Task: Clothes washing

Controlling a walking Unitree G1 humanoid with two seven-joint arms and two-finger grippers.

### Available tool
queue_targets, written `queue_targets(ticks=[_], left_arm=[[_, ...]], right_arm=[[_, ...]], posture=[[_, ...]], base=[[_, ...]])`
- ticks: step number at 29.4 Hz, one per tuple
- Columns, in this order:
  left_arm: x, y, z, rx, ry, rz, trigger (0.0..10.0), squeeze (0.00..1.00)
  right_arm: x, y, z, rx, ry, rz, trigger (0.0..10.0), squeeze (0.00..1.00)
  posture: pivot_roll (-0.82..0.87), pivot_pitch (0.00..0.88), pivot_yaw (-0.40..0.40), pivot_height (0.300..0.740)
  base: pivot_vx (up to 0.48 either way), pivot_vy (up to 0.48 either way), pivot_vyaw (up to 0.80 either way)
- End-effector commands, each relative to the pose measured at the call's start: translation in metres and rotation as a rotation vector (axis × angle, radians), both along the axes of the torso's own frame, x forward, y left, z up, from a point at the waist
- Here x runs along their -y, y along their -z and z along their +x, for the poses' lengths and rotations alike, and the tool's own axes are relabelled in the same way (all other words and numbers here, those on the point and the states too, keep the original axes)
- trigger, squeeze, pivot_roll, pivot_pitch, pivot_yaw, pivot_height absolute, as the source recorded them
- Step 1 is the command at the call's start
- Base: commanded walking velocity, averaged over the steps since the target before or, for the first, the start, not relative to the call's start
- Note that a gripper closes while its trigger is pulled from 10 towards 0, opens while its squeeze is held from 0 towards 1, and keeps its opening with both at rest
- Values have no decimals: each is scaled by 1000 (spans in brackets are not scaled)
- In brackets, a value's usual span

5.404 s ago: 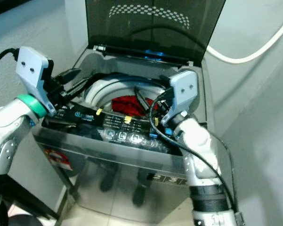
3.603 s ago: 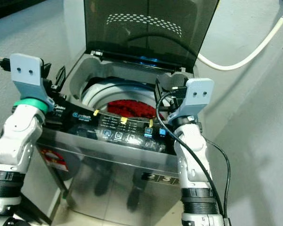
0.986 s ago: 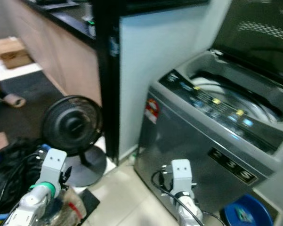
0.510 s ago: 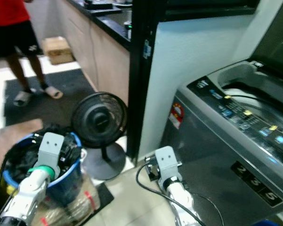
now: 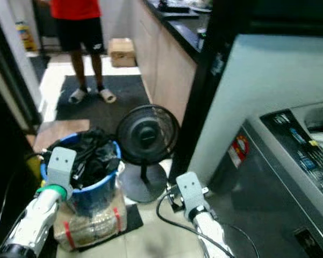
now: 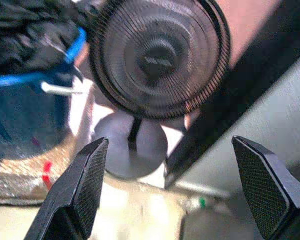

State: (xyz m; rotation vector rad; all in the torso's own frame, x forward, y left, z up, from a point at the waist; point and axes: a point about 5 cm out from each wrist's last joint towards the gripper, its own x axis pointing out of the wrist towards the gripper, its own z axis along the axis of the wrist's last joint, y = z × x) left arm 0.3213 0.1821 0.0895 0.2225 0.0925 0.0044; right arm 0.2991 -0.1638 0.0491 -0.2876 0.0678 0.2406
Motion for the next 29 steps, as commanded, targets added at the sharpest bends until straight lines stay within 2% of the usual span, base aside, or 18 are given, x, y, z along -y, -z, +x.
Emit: queue_targets(ticks=[1, 13, 19, 29], left_arm=[[3, 1, -1, 5, 3, -9, 10000, 0], [3, -2, 0, 32, -8, 1, 10000, 0], [6, -3, 1, 41, -6, 2, 10000, 0], [7, -3, 2, 43, -2, 4, 10000, 0]], right_arm=[[4, 9, -7, -34, 15, 5, 10000, 0], [3, 6, -4, -23, 25, 40, 10000, 0], [3, 2, 1, -8, 65, 78, 10000, 0], [6, 3, 0, -10, 68, 74, 10000, 0]], posture=[[77, 0, -16, 740], [79, 0, -16, 740], [77, 0, -15, 740], [73, 0, -13, 740]], base=[[0, 0, 794], [0, 0, 758], [408, 0, 0], [467, 0, 0]])
